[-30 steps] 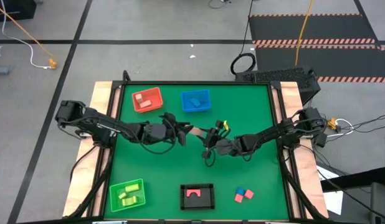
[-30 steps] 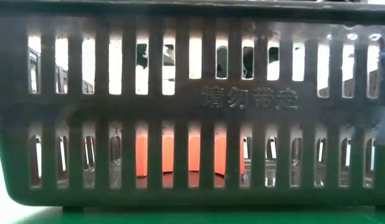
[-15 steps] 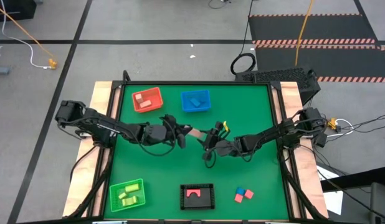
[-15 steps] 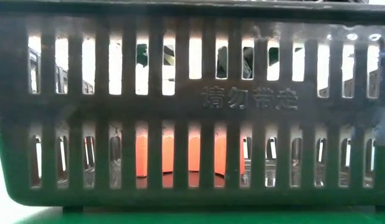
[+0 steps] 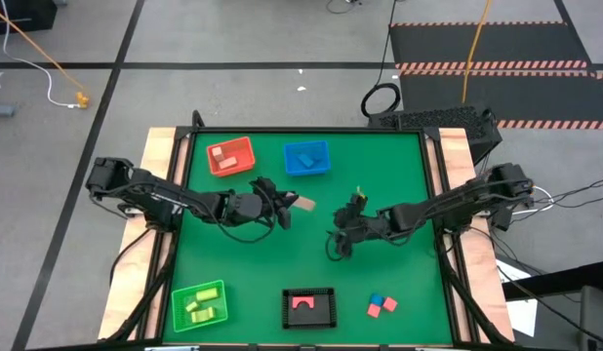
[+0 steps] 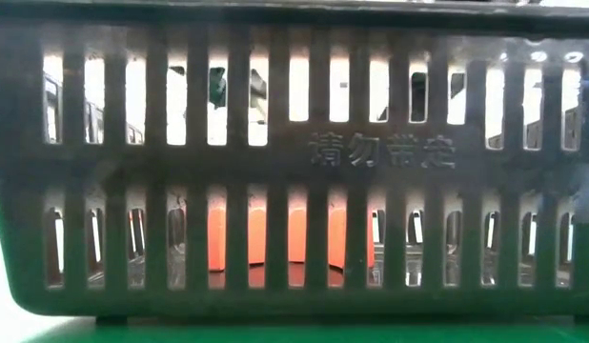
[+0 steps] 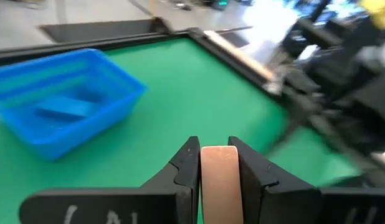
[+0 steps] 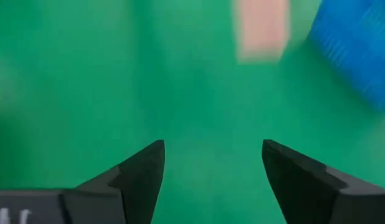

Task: Sort & place blocks by color
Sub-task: Put the light brown block into the orange bin

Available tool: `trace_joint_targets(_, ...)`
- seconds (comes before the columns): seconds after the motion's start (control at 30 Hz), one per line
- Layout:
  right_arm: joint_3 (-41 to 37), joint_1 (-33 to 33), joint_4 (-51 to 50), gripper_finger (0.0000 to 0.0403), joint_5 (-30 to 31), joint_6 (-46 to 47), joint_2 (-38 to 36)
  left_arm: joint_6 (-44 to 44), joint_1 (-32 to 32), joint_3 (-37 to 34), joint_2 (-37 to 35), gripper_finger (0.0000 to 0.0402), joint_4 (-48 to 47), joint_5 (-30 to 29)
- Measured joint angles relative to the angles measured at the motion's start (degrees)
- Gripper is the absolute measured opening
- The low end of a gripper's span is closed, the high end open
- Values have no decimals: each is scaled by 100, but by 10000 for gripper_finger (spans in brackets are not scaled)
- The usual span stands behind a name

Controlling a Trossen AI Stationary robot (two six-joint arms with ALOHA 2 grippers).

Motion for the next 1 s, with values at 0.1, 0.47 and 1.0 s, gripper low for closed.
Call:
trace_joint_targets(0.1, 0, 4, -866, 262, -896, 901, -326, 14, 211, 0, -224, 57, -662, -142)
trace_joint_targets(0.47, -549, 742, -1514, 247, -1828, 3098, -833, -212, 873, 2, -2121, 67, -3794, -988)
trace_joint_targets(1.0, -623, 1577, -1264, 247, -2013, 3986, -879, -2141, 1503, -471, -2671, 64, -5815, -2396)
